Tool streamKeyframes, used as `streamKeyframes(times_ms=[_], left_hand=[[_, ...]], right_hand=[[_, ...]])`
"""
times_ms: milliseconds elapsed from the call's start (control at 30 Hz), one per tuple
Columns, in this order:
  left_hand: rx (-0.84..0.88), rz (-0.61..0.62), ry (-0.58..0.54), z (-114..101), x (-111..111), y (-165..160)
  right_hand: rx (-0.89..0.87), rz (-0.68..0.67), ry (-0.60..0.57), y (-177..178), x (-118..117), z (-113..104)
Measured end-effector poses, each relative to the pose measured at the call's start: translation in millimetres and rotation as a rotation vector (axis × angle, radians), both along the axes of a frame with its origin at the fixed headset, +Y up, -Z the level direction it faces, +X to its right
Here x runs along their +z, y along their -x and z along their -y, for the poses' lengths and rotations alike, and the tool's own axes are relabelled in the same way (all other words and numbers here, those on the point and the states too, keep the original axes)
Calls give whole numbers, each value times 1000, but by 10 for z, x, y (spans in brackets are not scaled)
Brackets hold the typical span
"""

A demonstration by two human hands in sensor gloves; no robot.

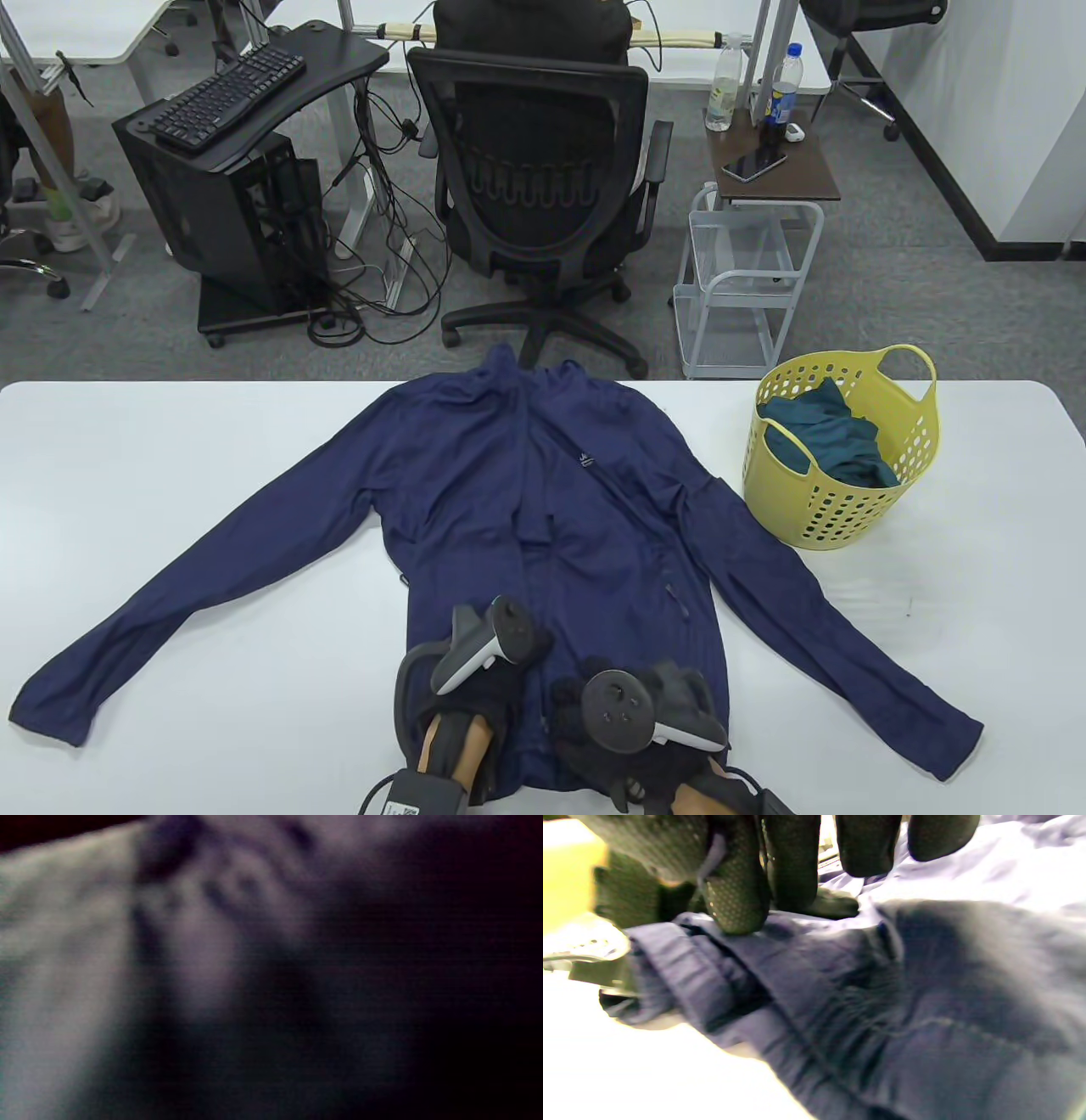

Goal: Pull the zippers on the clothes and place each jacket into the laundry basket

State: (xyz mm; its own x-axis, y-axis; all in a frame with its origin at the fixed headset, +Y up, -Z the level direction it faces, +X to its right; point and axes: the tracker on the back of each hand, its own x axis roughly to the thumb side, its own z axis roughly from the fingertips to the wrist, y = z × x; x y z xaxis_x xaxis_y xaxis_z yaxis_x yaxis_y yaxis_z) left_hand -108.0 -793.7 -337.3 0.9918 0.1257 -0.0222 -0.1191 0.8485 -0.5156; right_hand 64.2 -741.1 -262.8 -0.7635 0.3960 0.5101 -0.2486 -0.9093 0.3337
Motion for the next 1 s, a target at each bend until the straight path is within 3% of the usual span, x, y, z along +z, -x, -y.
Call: streamKeyframes(times_ms=[267,400,567,700,867,1000], left_hand=[[-5,-19,4,11,-18,63],[17,-13,1,4,-6,74],[-31,55,39,-185,100,-12],[-46,129,169,-331,276,-156],[-28,275,199,-410,484,-478],[-68,284,176,-423,524,-608]], right_hand=[[-98,-109,125,7,53,-12],[-82,-90,109,-38,23,-21],[-136,60,49,-236,-126,5],[-133,171,26,-451,-253,32],[-170,289,40,-699,-383,118],[-168,348,17,-810,-426,143]])
